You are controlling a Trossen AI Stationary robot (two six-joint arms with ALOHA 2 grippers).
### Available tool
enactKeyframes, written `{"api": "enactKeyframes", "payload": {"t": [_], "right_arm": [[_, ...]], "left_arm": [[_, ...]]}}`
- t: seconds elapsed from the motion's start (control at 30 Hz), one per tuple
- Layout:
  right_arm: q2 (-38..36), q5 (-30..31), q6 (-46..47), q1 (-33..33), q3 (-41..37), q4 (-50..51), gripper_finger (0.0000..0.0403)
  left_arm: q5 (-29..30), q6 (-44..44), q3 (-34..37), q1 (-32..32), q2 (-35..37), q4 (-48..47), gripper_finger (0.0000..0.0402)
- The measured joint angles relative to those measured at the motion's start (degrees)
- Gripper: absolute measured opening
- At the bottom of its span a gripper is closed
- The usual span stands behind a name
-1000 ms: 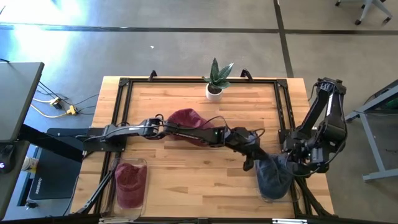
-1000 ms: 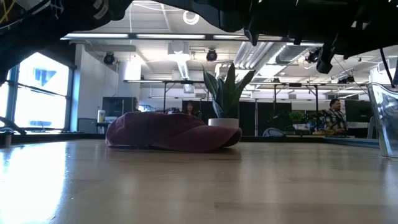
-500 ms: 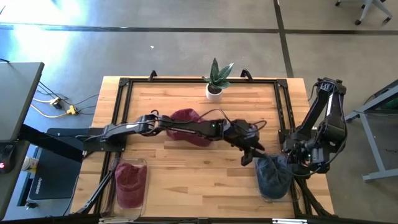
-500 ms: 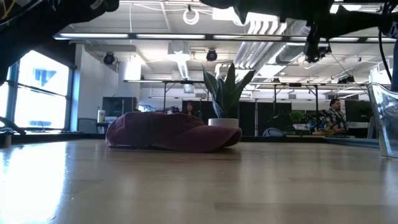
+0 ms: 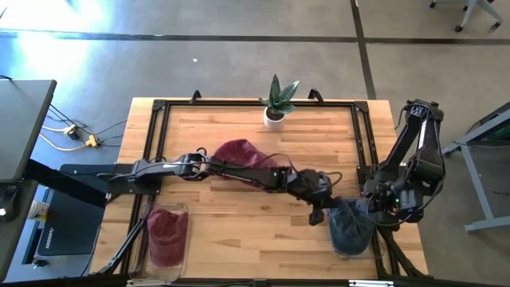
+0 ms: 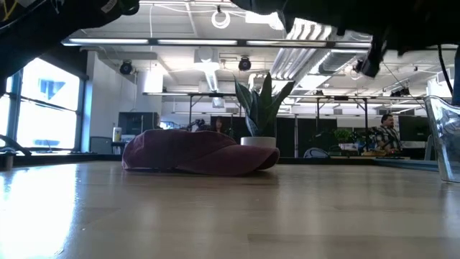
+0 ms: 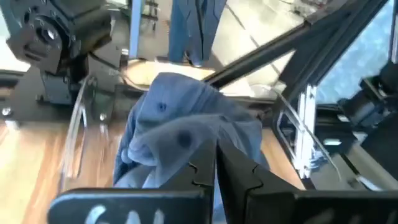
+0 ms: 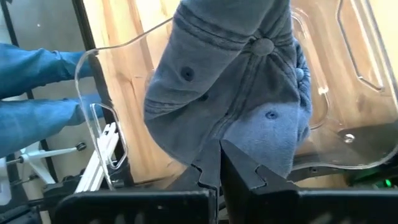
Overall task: Pick & Place hat
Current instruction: Put the blue cap into the right transparent bin
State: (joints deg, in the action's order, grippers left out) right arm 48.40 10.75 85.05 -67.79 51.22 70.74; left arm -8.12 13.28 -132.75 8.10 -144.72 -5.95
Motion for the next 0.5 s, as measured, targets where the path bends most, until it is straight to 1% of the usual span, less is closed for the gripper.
{"api": "enactKeyframes", "payload": {"t": [0.03,0.13,0.2,0.37,0.5], "right_arm": [[0.0,0.0,0.0,0.0,0.0,-0.3,0.0004],[0.0,0.1,0.0,0.0,0.0,-1.6,0.0006],[0.0,0.1,0.0,0.0,0.0,-2.4,0.0005],[0.0,-0.2,3.1,0.0,0.0,-4.2,0.0002],[0.0,-3.9,7.6,-0.1,0.0,-1.4,0.0002]], "left_arm": [[1.0,0.3,0.0,0.3,-0.6,-0.1,0.0004],[1.1,1.2,0.7,0.6,-2.2,-0.4,0.0009],[1.9,1.9,0.3,0.5,-3.8,3.4,0.0007],[2.5,2.0,0.4,0.5,-4.8,2.8,0.0002],[2.5,0.7,0.3,0.5,-5.0,2.5,0.0003]]}}
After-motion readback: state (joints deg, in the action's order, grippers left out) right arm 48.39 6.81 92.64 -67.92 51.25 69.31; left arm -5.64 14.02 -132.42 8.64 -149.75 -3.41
